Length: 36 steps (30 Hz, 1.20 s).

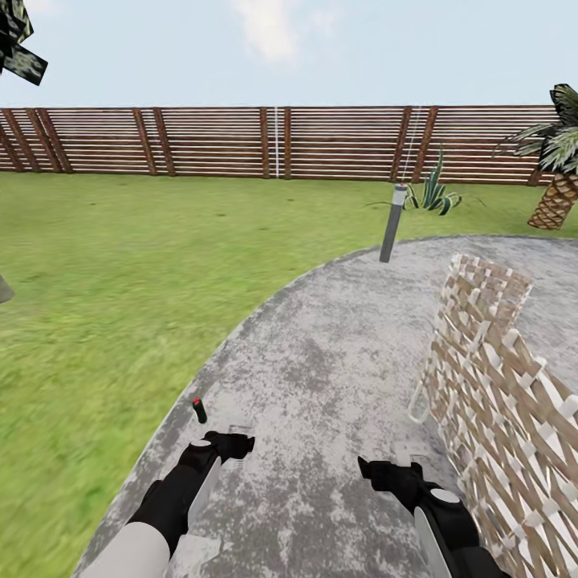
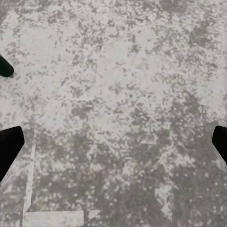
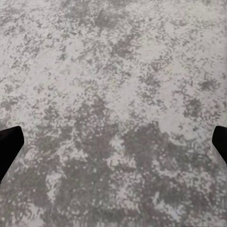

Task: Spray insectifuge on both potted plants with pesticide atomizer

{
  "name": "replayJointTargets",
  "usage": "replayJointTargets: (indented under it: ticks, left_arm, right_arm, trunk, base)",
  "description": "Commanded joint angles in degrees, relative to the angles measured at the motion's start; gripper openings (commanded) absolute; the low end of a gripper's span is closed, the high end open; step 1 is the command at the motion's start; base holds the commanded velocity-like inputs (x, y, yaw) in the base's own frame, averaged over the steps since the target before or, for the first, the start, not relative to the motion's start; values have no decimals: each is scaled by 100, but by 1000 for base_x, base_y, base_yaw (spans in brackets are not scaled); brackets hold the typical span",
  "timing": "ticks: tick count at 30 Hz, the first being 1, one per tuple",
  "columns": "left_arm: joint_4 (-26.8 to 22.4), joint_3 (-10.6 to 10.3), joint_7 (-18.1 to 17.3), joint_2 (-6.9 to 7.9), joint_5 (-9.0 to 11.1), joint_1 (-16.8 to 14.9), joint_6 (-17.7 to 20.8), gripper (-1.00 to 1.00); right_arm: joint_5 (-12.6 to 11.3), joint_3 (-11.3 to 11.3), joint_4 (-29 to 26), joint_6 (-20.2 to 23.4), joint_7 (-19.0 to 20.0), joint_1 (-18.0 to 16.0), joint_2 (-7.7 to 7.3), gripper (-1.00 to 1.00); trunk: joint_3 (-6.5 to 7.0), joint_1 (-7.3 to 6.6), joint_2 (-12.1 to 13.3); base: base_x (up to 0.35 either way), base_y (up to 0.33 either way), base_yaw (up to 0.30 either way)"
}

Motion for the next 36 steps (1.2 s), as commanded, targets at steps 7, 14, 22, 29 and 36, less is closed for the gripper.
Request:
replayJointTargets:
  ticks: [7,14,22,29,36]
  left_arm:
    - [-8,-7,7,1,3,-2,31,100]
    - [-8,-7,7,1,1,-2,31,100]
    - [-7,-7,7,1,0,-2,31,100]
    - [-12,-7,7,1,0,-2,31,100]
    - [-13,-7,7,1,6,-2,31,100]
  right_arm:
    - [-46,-5,-7,26,-6,-2,1,100]
    - [-46,-3,-7,26,-6,-2,1,100]
    - [-50,-7,-13,26,-7,-2,1,100]
    - [-64,7,-14,-3,-7,-2,1,100]
    - [-56,1,-22,-11,-18,-2,1,100]
  trunk:
    - [-5,3,-2]
    - [-5,3,-2]
    - [-5,3,-2]
    - [-5,3,-2]
    - [-5,3,-2]
  base:
    - [342,0,0]
    - [289,0,0]
    - [63,0,0]
    - [1,0,0]
    - [11,0,0]
